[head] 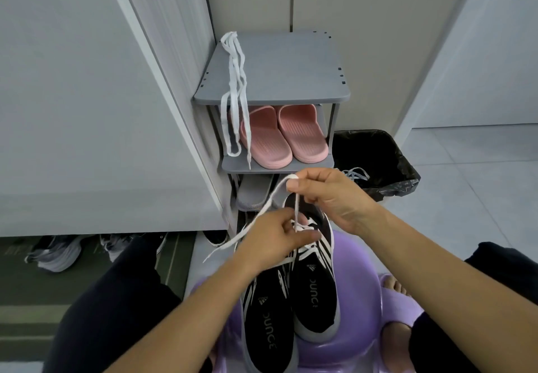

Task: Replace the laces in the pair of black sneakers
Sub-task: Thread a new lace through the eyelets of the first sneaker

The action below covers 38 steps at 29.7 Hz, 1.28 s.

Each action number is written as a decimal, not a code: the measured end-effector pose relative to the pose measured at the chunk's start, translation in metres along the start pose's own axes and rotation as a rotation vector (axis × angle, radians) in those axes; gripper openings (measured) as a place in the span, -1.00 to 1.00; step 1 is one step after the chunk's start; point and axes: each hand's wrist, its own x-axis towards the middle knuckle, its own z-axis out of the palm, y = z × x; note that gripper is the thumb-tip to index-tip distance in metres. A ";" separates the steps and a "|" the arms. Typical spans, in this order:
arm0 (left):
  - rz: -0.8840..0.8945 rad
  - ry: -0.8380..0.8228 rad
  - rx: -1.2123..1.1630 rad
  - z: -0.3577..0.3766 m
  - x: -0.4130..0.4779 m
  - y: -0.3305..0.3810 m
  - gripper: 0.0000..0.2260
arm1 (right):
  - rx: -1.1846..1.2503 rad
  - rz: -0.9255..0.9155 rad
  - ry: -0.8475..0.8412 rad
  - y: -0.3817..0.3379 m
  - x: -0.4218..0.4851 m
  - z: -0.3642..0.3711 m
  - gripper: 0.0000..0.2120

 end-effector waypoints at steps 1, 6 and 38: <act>0.027 0.100 0.058 0.009 0.003 -0.002 -0.81 | 0.035 -0.008 -0.010 -0.003 -0.001 0.001 -0.93; -0.016 0.524 -0.022 -0.015 0.012 -0.004 -0.83 | 0.342 -0.046 0.120 -0.015 0.005 -0.027 -0.89; -0.130 0.498 0.747 -0.105 0.001 -0.029 -0.78 | -1.466 -0.666 0.415 0.032 0.021 -0.054 -0.89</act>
